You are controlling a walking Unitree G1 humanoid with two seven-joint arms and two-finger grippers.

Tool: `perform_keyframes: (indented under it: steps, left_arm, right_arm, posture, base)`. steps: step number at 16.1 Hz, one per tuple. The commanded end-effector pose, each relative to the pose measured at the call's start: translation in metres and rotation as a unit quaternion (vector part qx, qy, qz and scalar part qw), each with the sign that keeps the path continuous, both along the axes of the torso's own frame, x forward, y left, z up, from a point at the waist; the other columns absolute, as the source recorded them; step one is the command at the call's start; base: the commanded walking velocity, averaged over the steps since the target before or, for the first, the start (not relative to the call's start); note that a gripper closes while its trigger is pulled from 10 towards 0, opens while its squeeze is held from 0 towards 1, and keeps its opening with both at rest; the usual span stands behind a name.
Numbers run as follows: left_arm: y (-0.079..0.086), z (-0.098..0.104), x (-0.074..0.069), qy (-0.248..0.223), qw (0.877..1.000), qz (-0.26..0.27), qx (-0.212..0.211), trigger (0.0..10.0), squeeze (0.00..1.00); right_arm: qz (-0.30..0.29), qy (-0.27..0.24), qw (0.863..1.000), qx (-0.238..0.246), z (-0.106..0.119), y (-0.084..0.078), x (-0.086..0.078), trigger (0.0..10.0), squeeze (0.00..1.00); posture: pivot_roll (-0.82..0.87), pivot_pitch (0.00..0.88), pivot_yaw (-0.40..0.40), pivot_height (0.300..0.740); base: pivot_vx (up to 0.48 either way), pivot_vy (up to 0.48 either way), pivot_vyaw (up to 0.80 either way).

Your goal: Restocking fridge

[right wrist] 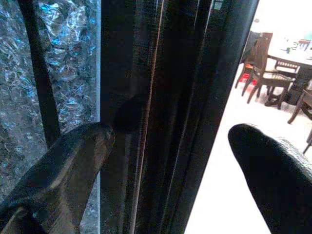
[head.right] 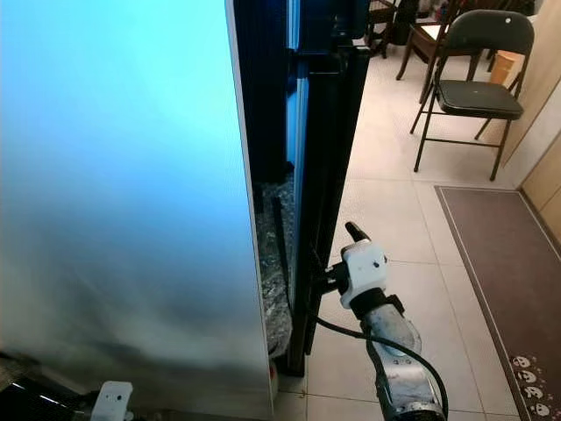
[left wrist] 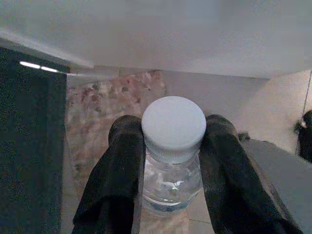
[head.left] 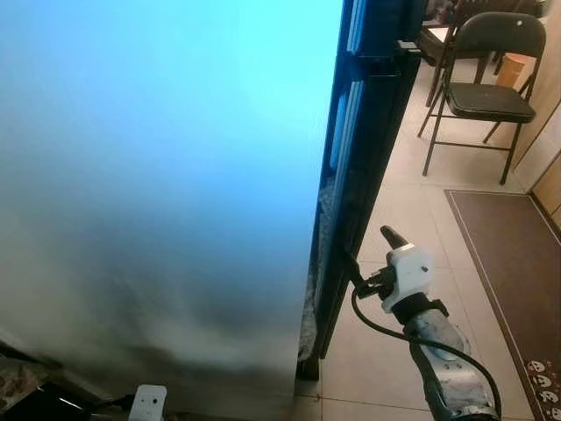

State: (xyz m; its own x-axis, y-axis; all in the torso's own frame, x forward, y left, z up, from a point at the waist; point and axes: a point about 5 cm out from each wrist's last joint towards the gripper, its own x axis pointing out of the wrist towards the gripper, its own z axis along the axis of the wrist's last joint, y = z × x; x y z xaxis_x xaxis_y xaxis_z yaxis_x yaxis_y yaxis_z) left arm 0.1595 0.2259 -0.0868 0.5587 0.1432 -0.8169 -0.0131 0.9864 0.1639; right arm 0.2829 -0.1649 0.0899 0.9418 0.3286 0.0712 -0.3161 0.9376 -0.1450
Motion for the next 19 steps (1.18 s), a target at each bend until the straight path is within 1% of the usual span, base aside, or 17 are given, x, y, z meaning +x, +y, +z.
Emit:
perform_keyframes:
  steps: [1,3,5,6,9,11,15,19]
  left_arm:
    - [0.010,-0.001,-0.009,0.010,1.000,0.007,0.006,10.0,0.00]
    - [0.012,-0.002,-0.013,0.013,1.000,0.009,0.007,10.0,0.00]
    - [0.006,-0.002,-0.008,0.010,1.000,0.006,0.006,10.0,0.00]
    - [0.003,-0.001,-0.003,0.005,1.000,0.004,0.004,10.0,0.00]
    - [-0.001,0.001,0.004,-0.004,1.000,0.005,0.000,10.0,0.00]
    - [-0.002,0.002,0.006,-0.008,1.000,0.005,0.000,10.0,0.00]
    - [0.000,0.003,0.007,-0.010,1.000,0.008,0.002,10.0,0.00]
    - [-0.002,0.004,0.011,-0.018,1.000,0.007,0.000,10.0,0.00]
  right_arm:
    - [0.006,0.009,1.000,-0.002,-0.004,0.002,-0.001,10.0,0.00]
    - [0.018,0.012,1.000,0.001,-0.005,0.005,-0.002,10.0,0.00]
    - [0.026,0.015,1.000,0.003,-0.005,0.006,-0.001,10.0,0.00]
    - [0.025,0.013,1.000,0.000,-0.004,0.007,0.000,10.0,0.00]
    - [0.006,0.002,1.000,-0.008,-0.001,0.001,0.004,10.0,0.00]
    - [-0.001,0.000,1.000,-0.011,0.000,-0.002,0.006,10.0,0.00]
    - [0.008,0.000,1.000,-0.007,0.000,0.001,0.007,10.0,0.00]
    - [0.014,-0.007,1.000,-0.012,0.006,0.004,0.016,10.0,0.00]
  posture:
    - [-0.09,0.000,0.023,0.740]
    - [-0.09,0.000,0.024,0.740]
    - [-0.09,0.000,0.023,0.740]
    - [-0.09,0.000,0.023,0.740]
    - [-0.09,0.000,0.019,0.740]
    - [-0.09,0.000,0.019,0.740]
    - [-0.09,0.000,0.017,0.740]
    - [-0.09,0.000,0.016,0.740]
  base:
    - [0.000,0.000,0.00]
    - [0.000,0.000,0.00]
    - [0.000,0.000,0.00]
    - [0.000,0.000,0.00]
    - [0.000,0.000,0.00]
    - [0.000,0.000,0.00]
    - [0.000,0.000,0.00]
    - [0.000,0.000,0.00]
